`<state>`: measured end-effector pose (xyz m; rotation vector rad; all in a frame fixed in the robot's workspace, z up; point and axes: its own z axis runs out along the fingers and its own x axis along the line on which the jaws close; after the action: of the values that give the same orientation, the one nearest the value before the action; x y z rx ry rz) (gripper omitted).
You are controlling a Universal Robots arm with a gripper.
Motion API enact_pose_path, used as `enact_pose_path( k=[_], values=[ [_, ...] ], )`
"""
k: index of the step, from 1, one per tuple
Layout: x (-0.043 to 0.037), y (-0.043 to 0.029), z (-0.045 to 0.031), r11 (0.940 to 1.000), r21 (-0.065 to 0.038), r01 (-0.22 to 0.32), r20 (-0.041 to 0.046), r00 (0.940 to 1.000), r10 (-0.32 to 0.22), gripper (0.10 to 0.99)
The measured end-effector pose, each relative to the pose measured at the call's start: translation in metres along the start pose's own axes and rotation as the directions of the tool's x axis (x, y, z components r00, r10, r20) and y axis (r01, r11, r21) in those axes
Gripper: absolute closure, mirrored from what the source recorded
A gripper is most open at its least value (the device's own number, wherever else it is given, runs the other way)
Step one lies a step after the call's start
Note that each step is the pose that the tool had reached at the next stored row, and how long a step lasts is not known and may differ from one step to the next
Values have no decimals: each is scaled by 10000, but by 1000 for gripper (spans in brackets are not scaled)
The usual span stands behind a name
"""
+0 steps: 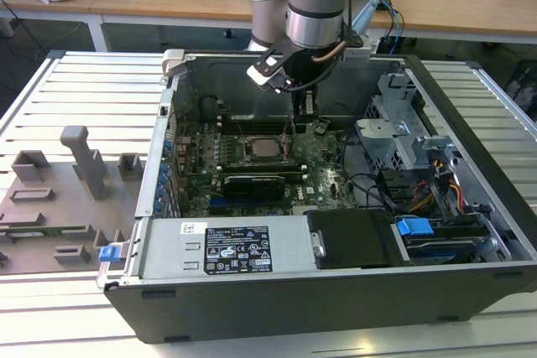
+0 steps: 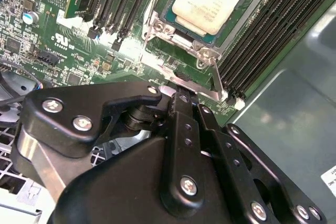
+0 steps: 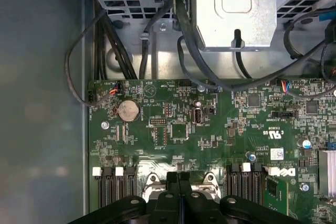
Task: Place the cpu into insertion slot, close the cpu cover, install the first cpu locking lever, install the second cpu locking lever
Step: 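Close the cpu cover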
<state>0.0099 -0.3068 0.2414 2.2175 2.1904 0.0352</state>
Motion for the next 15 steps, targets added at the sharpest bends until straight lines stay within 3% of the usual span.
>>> enact_pose_path(
  k=[15],
  values=[
    [-1,-98,-3,10000,0,0,-1,10000,0,980]
  ],
)
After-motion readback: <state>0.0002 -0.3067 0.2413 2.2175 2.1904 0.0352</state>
